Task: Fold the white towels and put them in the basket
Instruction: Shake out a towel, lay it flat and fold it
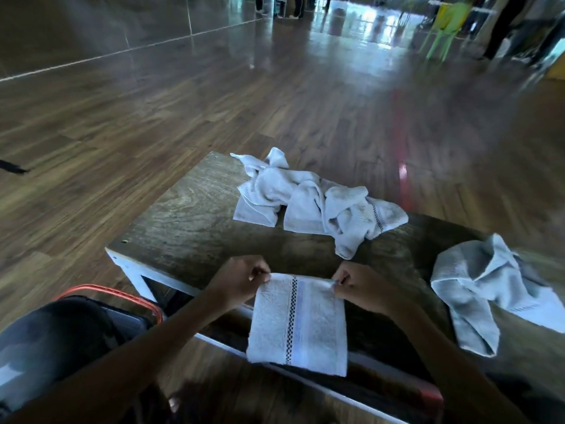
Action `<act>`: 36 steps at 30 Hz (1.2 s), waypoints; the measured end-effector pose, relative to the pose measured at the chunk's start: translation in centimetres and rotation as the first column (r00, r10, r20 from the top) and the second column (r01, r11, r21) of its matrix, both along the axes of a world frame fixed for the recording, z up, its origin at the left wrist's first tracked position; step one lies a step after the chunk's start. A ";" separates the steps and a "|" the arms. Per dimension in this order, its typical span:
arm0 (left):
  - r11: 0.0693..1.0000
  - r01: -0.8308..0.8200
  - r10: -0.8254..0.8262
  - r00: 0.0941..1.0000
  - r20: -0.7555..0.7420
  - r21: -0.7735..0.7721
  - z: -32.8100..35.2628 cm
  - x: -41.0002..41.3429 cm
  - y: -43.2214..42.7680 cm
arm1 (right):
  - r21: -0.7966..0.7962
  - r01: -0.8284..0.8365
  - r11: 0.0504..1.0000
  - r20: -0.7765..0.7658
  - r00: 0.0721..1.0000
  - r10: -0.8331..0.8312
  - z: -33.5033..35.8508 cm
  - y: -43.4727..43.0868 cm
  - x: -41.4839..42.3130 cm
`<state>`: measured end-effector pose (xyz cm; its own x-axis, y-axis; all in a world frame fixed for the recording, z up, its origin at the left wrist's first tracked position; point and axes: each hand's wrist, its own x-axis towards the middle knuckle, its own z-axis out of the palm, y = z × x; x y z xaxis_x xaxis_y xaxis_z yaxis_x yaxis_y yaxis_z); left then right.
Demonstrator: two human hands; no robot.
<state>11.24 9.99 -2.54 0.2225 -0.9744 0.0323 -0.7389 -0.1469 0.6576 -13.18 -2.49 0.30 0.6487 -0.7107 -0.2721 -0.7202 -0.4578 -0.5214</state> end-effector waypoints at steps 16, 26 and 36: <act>0.996 -0.023 0.017 0.997 -0.069 -0.086 -0.3 -0.8 -1.2 | 0.032 0.210 0.977 0.279 0.937 -0.211 -1.7 2.3 -1.3; 0.968 0.147 -0.101 0.970 0.221 -0.204 -0.4 -2.2 -0.8 | -0.171 0.127 0.977 0.278 0.958 -0.076 -2.1 2.6 -1.5; 0.982 0.097 -0.105 0.994 -0.038 -0.161 -0.5 -1.6 -1.5 | -0.253 0.193 0.948 0.273 0.954 -0.122 -2.5 2.3 -1.8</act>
